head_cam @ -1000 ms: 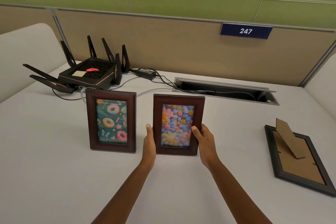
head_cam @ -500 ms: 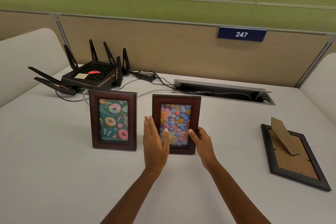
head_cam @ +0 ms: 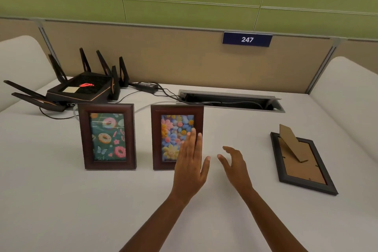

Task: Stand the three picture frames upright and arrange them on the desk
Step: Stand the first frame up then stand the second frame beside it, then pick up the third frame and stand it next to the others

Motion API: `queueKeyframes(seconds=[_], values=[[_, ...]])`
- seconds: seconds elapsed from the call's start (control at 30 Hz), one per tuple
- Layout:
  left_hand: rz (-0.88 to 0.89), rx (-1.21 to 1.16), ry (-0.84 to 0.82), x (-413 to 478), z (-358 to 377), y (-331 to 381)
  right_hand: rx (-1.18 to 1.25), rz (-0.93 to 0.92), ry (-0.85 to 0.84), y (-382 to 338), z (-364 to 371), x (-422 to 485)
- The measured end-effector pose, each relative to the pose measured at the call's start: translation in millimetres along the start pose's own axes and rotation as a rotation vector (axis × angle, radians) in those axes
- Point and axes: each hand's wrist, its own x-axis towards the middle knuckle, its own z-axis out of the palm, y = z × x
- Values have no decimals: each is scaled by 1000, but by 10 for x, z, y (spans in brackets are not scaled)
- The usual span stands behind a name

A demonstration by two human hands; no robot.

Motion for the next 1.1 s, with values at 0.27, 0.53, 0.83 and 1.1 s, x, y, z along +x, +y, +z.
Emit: queueKeyframes(seconds=[0.27, 0.53, 0.83, 1.1], values=[[45, -68, -370, 24, 532, 438, -510, -27, 8, 375, -496, -74], [-47, -183, -679, 132, 903, 926, -659, 102, 132, 666, -1117, -120], [-219, -462, -813, 311, 1171, 1406, -454, 415, 265, 978, -1702, -120], [-544, -838, -855, 431, 1200, 1620, -263, 536, 273, 1060, -1783, -108]])
